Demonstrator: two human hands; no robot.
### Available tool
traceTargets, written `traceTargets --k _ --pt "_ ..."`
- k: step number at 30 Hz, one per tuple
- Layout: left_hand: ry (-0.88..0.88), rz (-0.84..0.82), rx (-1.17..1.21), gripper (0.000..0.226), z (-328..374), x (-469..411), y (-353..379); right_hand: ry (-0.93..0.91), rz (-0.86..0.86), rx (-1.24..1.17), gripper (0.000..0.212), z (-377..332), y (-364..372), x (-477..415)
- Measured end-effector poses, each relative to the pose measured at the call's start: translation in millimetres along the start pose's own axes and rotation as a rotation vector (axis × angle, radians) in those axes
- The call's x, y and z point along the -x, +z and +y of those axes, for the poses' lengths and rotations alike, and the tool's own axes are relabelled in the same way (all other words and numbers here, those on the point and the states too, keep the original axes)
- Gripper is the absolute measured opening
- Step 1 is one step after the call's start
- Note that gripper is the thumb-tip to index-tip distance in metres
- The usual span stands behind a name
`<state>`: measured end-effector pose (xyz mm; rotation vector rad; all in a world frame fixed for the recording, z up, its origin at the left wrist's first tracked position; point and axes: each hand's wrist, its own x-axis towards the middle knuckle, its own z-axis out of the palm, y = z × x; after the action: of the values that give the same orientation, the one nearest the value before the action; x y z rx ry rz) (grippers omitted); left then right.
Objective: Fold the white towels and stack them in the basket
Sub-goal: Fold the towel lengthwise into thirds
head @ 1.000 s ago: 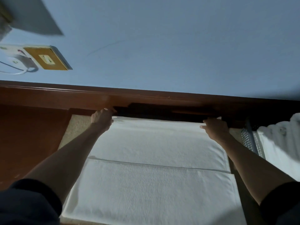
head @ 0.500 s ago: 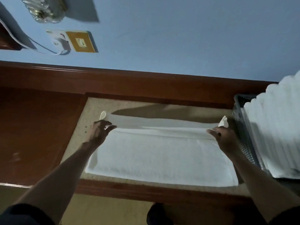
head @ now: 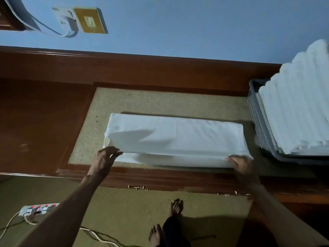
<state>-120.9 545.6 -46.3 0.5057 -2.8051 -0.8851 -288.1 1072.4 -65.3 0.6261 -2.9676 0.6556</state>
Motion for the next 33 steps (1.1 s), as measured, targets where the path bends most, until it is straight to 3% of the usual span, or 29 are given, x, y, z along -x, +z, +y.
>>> traceTargets --k 4,8,12,15,17,20,23,25,26,29,33 --pt "0.012 -0.011 -0.034 0.005 -1 10 8 0.095 -0.034 -0.034 0.028 -9 3 -1" --pt "-0.022 -0.063 -0.047 0.012 -14 18 22 0.093 -0.063 -0.084 0.041 -5 7 5" --pt "-0.112 -0.115 -0.158 0.029 -5 25 22 0.077 -0.139 -0.019 0.027 -2 12 16" --pt "-0.251 -0.061 -0.331 0.046 12 21 17 0.263 -0.269 0.156 0.024 -8 2 16" --pt "-0.280 0.022 -0.312 0.064 23 6 20 0.226 -0.296 0.304 0.022 -15 -9 2" --pt "-0.229 0.142 -0.282 0.060 52 -35 40 0.355 -0.093 0.272 0.065 -14 -13 -32" --pt "-0.149 0.160 -0.189 0.032 97 -77 75 0.252 0.185 0.242 0.050 10 6 -60" --pt "-0.060 0.107 -0.112 0.019 121 -98 108 0.180 0.209 0.242 0.027 19 22 -81" --pt "-0.004 0.050 -0.089 0.026 130 -107 127 0.176 0.193 0.202 0.025 18 28 -93" --pt "0.124 -0.173 -0.123 0.057 152 -130 179 0.098 0.196 0.191 0.040 13 59 -119" --pt "0.222 -0.323 -0.308 0.065 167 -143 227 -0.006 -0.082 0.322 0.052 31 93 -129"
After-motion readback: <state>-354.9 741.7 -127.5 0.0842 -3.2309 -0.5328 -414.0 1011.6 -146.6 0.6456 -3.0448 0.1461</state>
